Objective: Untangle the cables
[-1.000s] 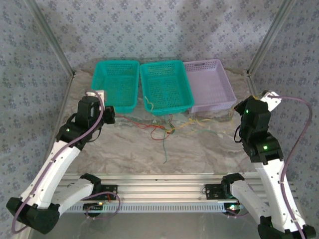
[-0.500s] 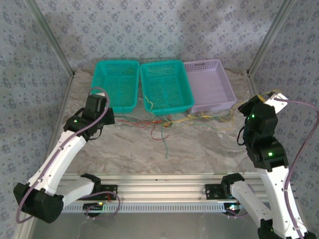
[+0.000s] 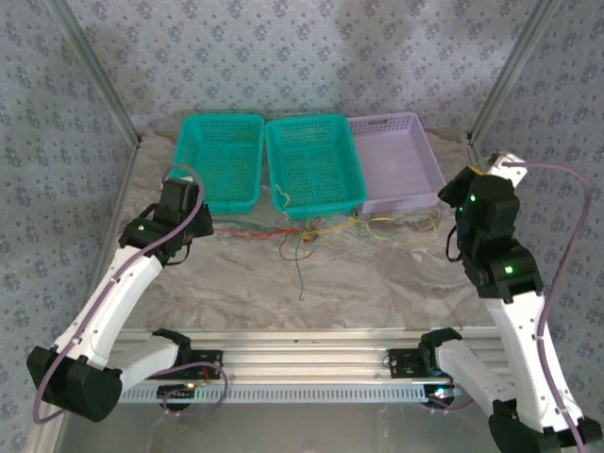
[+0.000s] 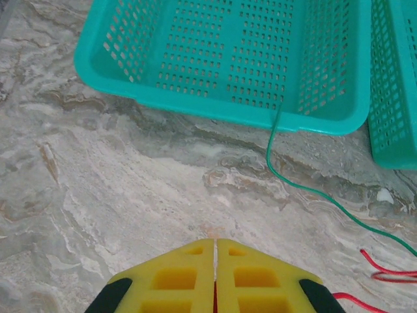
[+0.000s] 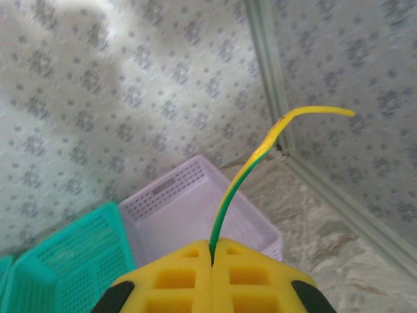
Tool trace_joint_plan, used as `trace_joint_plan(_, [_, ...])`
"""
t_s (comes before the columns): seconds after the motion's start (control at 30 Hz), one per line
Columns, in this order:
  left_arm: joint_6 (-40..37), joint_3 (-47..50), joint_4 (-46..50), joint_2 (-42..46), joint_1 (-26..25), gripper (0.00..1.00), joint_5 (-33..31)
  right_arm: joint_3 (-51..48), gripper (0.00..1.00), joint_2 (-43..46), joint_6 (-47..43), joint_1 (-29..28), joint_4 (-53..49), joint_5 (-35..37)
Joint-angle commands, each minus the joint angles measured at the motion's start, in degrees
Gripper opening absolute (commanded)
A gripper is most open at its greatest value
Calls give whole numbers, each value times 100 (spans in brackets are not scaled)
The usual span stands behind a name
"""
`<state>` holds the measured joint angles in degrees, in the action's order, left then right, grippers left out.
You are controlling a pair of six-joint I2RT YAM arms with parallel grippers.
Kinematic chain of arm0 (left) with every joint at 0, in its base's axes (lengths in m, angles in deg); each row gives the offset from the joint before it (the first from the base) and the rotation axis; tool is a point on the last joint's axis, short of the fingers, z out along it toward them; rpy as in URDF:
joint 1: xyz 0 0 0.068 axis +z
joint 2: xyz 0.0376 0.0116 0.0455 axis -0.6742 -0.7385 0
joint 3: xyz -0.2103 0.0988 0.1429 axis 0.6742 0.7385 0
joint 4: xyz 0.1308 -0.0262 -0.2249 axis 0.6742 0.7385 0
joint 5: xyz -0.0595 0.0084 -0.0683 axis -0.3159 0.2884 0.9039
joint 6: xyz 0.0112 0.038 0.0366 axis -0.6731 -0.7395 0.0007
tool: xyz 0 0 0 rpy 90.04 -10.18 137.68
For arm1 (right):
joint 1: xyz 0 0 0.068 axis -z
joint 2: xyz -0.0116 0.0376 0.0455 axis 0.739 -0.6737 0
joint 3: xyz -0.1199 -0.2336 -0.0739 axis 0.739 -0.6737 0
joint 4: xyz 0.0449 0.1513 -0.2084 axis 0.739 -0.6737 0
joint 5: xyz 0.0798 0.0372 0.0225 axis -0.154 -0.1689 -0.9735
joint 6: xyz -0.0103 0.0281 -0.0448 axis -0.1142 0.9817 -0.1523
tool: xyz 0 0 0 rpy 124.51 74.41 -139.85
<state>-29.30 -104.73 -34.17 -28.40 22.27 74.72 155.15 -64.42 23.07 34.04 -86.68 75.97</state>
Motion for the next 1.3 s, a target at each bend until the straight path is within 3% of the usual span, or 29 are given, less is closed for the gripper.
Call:
trace_joint_plan(0.0, [45, -247, 174, -174, -133, 1, 164, 136, 0, -209, 19, -94, 9, -698])
trace_joint_plan(0.1, [90, -268, 231, -324, -182, 12, 169, 160, 0, -464, 11, -224, 70, -923])
trace_joint_plan(0.27, [118, -309, 204, -482, -185, 55, 458, 252, 0, -867, -183, -614, 247, -1203])
trace_joint_plan(0.5, [28, -785, 255, -607, -270, 91, 1179, 334, 0, -1343, -388, -1099, 490, -1342])
trace_joint_plan(0.83, [693, -1165, -320, -225, -855, 97, 2231, 296, 0, -1736, -495, -1555, 991, -2239])
trace_joint_plan(1.03, [1114, -1160, -1139, -562, -1812, 97, 2820, 331, 0, -1890, -491, -1690, 1064, -2229])
trace_joint_plan(1.27, [685, -1143, -1840, -978, -2480, 97, 3323, 453, 0, -1973, -517, -1711, 1102, -2350])
